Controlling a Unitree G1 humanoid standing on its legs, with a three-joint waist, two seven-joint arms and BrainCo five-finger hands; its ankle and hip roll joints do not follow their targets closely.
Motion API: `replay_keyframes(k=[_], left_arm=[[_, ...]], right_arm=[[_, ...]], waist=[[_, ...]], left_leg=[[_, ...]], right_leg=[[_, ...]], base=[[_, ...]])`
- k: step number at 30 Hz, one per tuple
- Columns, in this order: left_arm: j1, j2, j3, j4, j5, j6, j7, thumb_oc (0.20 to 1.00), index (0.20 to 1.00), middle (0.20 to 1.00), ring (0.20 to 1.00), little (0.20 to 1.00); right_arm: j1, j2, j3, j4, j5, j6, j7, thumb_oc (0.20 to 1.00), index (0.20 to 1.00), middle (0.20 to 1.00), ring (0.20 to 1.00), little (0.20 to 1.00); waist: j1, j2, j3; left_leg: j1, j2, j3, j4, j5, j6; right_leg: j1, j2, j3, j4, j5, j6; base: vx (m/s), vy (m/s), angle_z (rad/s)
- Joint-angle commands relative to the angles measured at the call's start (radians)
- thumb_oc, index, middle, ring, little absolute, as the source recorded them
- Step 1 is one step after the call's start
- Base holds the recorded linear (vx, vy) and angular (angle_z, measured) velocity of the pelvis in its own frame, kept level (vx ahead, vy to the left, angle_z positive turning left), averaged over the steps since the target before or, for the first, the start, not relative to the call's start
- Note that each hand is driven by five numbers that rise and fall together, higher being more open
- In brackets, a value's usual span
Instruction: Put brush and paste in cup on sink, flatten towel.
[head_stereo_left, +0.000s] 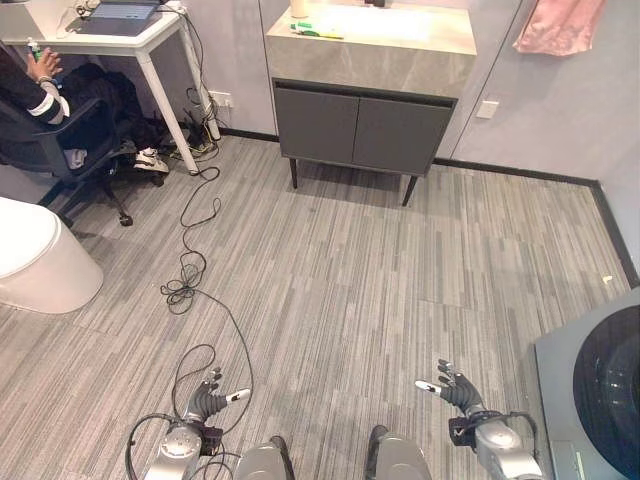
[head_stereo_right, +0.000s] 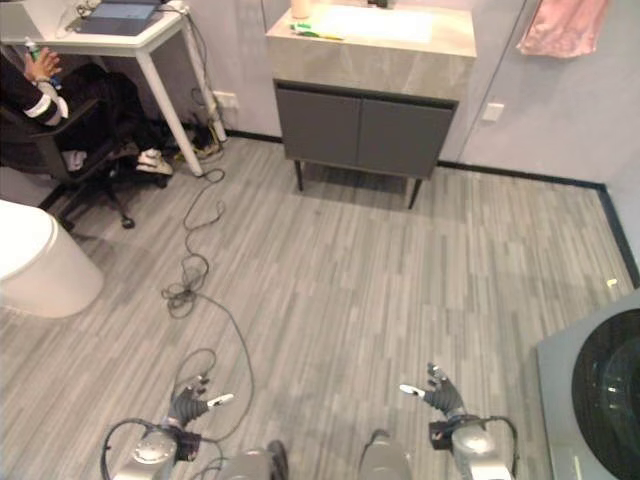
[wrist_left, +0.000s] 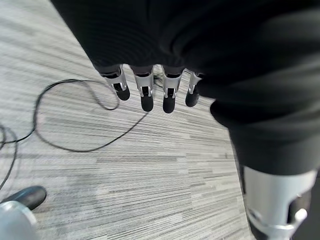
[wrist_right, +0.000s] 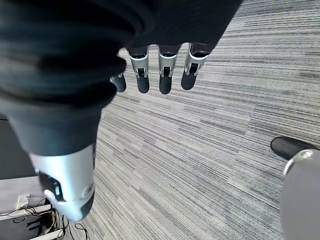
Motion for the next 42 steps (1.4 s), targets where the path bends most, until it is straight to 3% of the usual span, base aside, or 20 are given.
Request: replay_keyframes(k=[1, 10, 14, 23, 31, 34, 37, 40, 41, 42], left_arm=[[-0.011, 0.003, 0.005, -0.029, -0.035, -0.041, 0.018, 1.0, 1.0, 1.0, 1.0, 1.0], [0.002, -0.009, -0.002, -0.016, -0.039, -0.028, 0.019, 1.0, 1.0, 1.0, 1.0, 1.0], [0.017, -0.027, 0.009, -0.001, -0.05, -0.02, 0.015, 1.0, 1.0, 1.0, 1.0, 1.0], [0.011, -0.015, -0.012, 0.023, 0.027, 0.0, 0.003, 1.0, 1.0, 1.0, 1.0, 1.0], [0.013, 0.006, -0.003, 0.001, 0.043, 0.004, 0.011, 1.0, 1.0, 1.0, 1.0, 1.0], [0.018, 0.022, 0.001, -0.023, 0.051, 0.007, 0.011, 1.0, 1.0, 1.0, 1.0, 1.0], [0.039, 0.046, 0.004, -0.073, 0.054, 0.006, 0.013, 1.0, 1.0, 1.0, 1.0, 1.0], [0.041, 0.047, 0.004, -0.069, 0.057, 0.008, 0.013, 1.0, 1.0, 1.0, 1.0, 1.0], [0.037, 0.047, -0.002, -0.059, 0.072, 0.01, 0.013, 1.0, 1.0, 1.0, 1.0, 1.0], [0.033, 0.046, 0.003, -0.049, 0.076, 0.008, 0.017, 1.0, 1.0, 1.0, 1.0, 1.0]], right_arm=[[-0.009, 0.011, -0.013, 0.01, 0.026, -0.035, -0.025, 1.0, 1.0, 1.0, 1.0, 1.0], [-0.009, 0.018, -0.014, 0.036, -0.006, -0.022, -0.061, 1.0, 1.0, 1.0, 1.0, 1.0], [-0.008, 0.02, -0.012, 0.072, -0.001, -0.003, -0.055, 1.0, 1.0, 1.0, 1.0, 1.0], [-0.034, 0.027, 0.01, 0.17, -0.003, 0.031, -0.028, 1.0, 1.0, 1.0, 1.0, 1.0], [-0.046, 0.043, 0.005, 0.185, 0.005, 0.038, -0.026, 1.0, 1.0, 1.0, 1.0, 1.0], [-0.042, 0.042, 0.004, 0.155, 0.003, 0.035, -0.027, 1.0, 1.0, 1.0, 1.0, 1.0], [-0.039, 0.027, 0.006, 0.079, 0.002, 0.025, -0.034, 1.0, 1.0, 1.0, 1.0, 1.0], [-0.04, 0.028, 0.005, 0.064, 0.002, 0.023, -0.034, 1.0, 1.0, 1.0, 1.0, 1.0], [-0.042, 0.026, 0.006, 0.055, 0.006, 0.016, -0.037, 1.0, 1.0, 1.0, 1.0, 1.0], [-0.044, 0.027, 0.007, 0.058, 0.006, 0.015, -0.04, 1.0, 1.0, 1.0, 1.0, 1.0]], waist=[[-0.002, -0.005, -0.005], [-0.001, -0.012, -0.023], [0.008, -0.008, -0.049], [0.025, -0.01, -0.056], [0.031, -0.012, -0.049], [0.025, -0.008, -0.036], [0.009, 0.013, 0.011], [0.01, 0.019, 0.02], [-0.016, 0.022, 0.026], [-0.022, 0.025, 0.024]], left_leg=[[0.038, 0.026, -0.003, 0.037, -0.002, 0.002], [0.076, 0.026, 0.009, -0.04, 0.029, 0.002], [0.103, 0.004, 0.017, -0.129, 0.063, 0.001], [0.12, -0.043, 0.013, -0.186, 0.07, 0.013], [0.1, -0.089, 0.012, -0.209, 0.058, 0.05], [0.091, -0.107, 0.007, -0.224, 0.057, 0.067], [0.1, -0.129, 0.019, -0.231, 0.041, 0.111], [0.105, -0.126, 0.029, -0.235, 0.036, 0.114], [0.122, -0.134, 0.022, -0.25, 0.03, 0.114], [0.133, -0.138, 0.019, -0.265, 0.031, 0.109]], right_leg=[[0.055, 0.023, 0.001, 0.015, 0.036, -0.026], [0.093, 0.05, 0.004, -0.09, 0.075, -0.023], [0.137, 0.053, 0.011, -0.22, 0.125, -0.016], [0.176, 0.041, 0.027, -0.314, 0.173, 0.001], [0.137, 0.007, 0.053, -0.281, 0.198, 0.028], [0.08, -0.011, 0.067, -0.194, 0.226, 0.04], [-0.043, -0.033, 0.092, 0.017, 0.31, 0.051], [-0.07, -0.036, 0.07, 0.049, 0.295, 0.053], [-0.114, 0.039, 0.114, 0.003, 0.271, 0.049], [-0.134, 0.067, 0.13, -0.051, 0.266, 0.047]], base=[[0.04, -0.02, -0.04], [0.03, -0.01, -0.11], [0.04, 0.033, -0.05], [0.04, 0.062, -0.01], [0.05, 0.113, -0.04], [0.03, 0.13, -0.09], [0.03, 0.215, 0.03], [0.09, 0.122, -0.14], [0.22, 0.057, -0.32], [0.22, 0.059, -0.35]])
